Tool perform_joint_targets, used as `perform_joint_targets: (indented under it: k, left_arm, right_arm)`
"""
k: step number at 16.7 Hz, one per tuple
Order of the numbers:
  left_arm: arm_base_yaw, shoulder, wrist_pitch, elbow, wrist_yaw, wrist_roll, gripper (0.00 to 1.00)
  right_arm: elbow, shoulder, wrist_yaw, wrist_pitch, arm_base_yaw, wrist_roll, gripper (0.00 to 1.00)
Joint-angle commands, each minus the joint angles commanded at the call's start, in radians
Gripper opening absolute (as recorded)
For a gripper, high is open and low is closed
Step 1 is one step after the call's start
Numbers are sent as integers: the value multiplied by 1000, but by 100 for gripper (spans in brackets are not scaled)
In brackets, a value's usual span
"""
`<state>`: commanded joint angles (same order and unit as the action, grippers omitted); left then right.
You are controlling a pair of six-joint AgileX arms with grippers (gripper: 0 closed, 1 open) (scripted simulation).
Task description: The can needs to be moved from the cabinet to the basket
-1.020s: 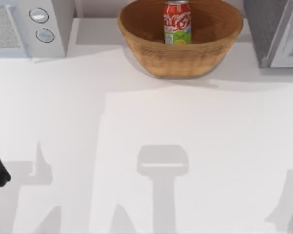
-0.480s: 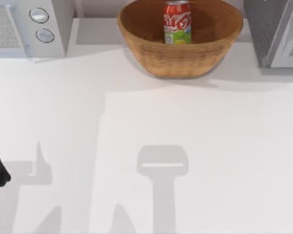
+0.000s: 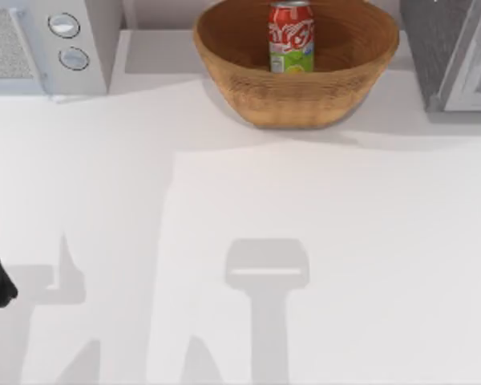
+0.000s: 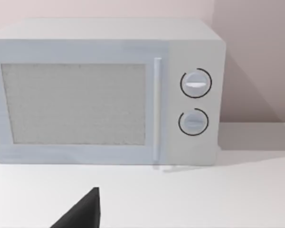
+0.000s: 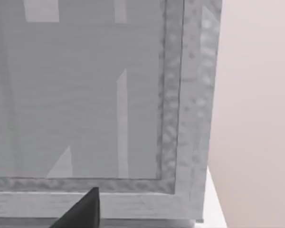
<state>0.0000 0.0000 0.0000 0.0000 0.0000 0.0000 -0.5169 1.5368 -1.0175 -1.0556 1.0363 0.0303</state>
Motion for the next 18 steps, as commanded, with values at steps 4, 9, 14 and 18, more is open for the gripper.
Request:
perform_joint_targets:
  k: [4, 9, 14, 18]
  left_arm:
    - [0, 0, 0, 0, 0, 0, 100]
    - [0, 0, 0, 0, 0, 0, 100]
    - [0, 0, 0, 0, 0, 0, 100]
    - [0, 0, 0, 0, 0, 0, 100]
  right_arm:
    - [-257, -23, -14, 291, 14, 0, 100]
    - [-652, -76, -26, 778, 20, 0, 100]
    - [-1011, -145, -24, 1207, 14, 0, 100]
    - [-1190, -188, -17, 1401, 7, 0, 100]
